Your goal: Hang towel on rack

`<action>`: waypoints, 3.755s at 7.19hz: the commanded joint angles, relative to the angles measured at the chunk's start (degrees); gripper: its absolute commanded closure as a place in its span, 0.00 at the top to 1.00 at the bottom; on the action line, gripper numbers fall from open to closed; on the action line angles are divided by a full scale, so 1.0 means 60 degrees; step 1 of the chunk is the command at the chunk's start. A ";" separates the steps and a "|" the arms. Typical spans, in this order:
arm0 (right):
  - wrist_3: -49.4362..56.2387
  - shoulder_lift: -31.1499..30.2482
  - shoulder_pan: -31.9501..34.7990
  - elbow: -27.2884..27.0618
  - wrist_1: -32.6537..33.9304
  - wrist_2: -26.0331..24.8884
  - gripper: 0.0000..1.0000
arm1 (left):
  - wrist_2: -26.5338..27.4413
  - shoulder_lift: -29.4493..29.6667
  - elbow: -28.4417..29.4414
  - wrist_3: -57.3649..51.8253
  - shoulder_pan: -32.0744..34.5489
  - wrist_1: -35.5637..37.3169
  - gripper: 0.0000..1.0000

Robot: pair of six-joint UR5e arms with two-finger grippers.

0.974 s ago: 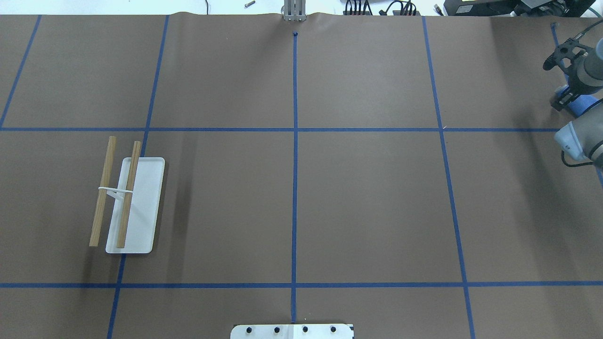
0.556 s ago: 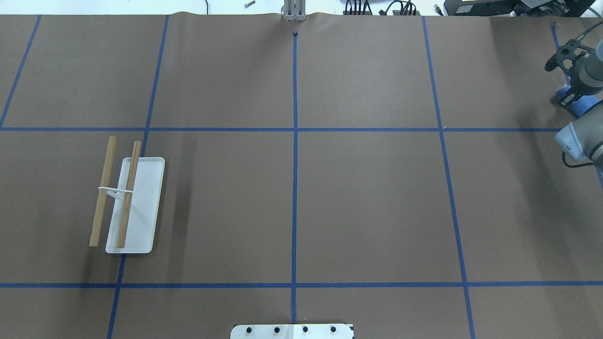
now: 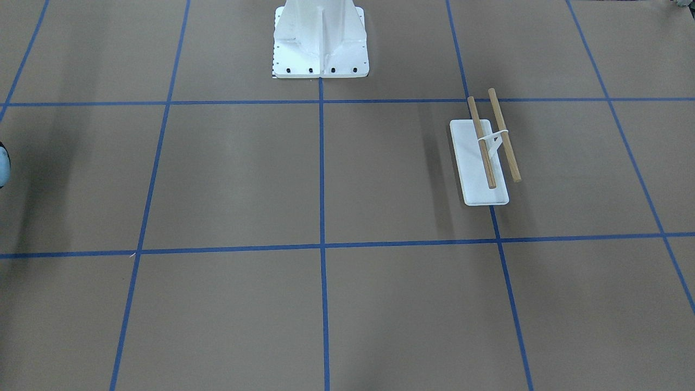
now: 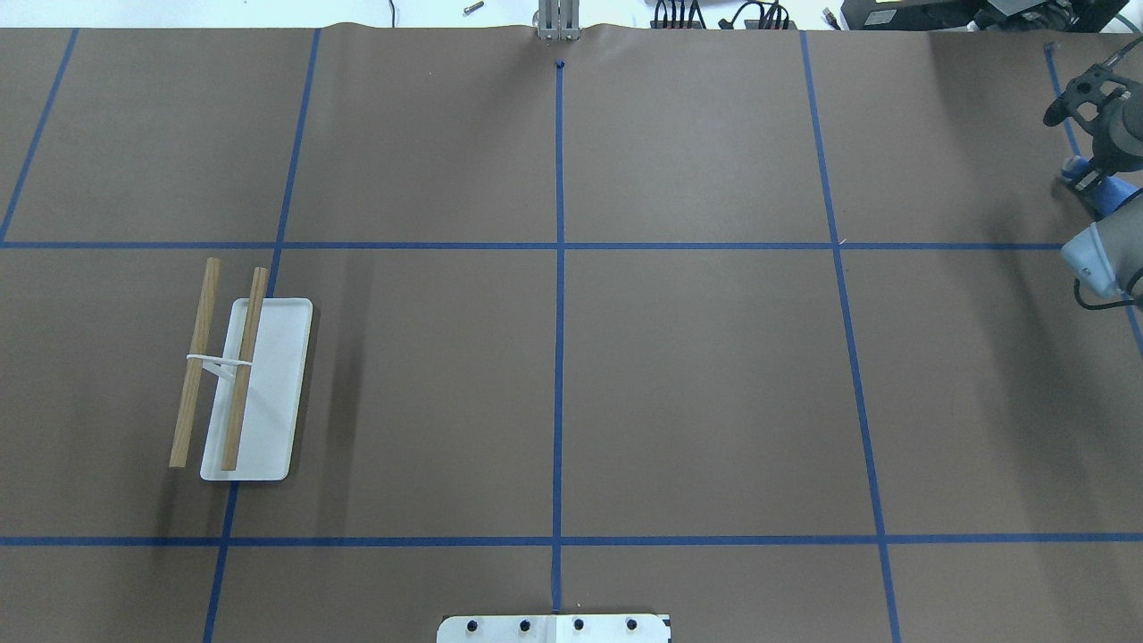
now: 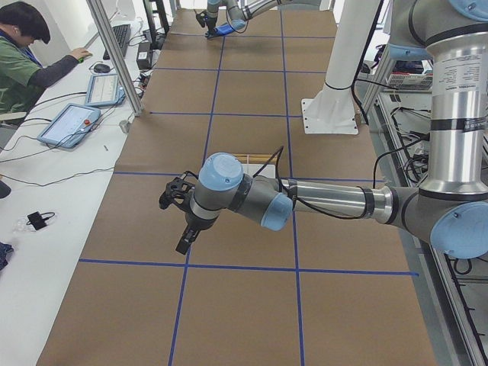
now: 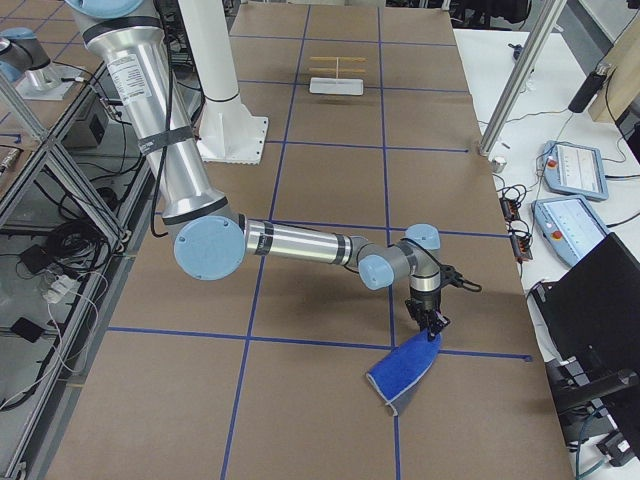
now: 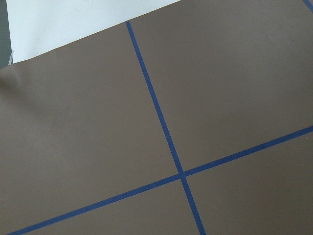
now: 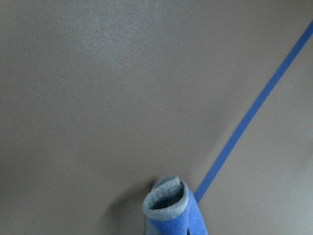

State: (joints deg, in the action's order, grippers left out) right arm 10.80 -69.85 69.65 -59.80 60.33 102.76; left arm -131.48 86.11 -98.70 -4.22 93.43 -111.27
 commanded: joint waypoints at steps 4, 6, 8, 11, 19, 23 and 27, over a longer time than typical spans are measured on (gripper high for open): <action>0.0514 -0.0136 0.2100 -0.1409 0.0836 0.2218 0.00 | 0.0000 0.0004 -0.0073 0.0000 0.0000 0.0000 0.99; 0.0485 -0.0121 0.2073 -0.4068 0.3614 0.2267 0.00 | -0.0450 0.0062 -0.0088 0.0029 0.0000 0.0015 0.99; 0.0353 -0.0092 0.1359 -0.5948 0.4504 0.2413 0.00 | -0.1212 0.0266 -0.0132 0.1063 -0.0015 -0.0014 0.99; 0.0150 0.0929 -0.0397 -0.7533 0.4505 0.2575 0.00 | -0.2398 0.1143 -0.0306 0.3389 -0.0335 0.0015 0.99; -0.3336 0.2923 -0.4704 -0.9062 0.4389 -0.1052 0.00 | -0.1904 0.3706 -0.1040 1.5472 -0.4727 -0.3003 0.98; -0.3691 0.3847 -0.6873 -0.8974 0.3408 -0.3762 0.00 | -0.0856 0.5057 -0.1084 1.8440 -0.6411 -0.3003 0.98; -0.3690 0.4142 -0.8430 -0.8915 0.3393 -0.5848 0.00 | -0.0747 0.5584 -0.1113 2.0036 -0.6592 -0.3032 0.96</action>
State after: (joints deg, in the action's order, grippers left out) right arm -11.30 -45.46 20.64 -113.47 80.73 69.69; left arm -136.05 119.21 -105.22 113.59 53.99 -129.33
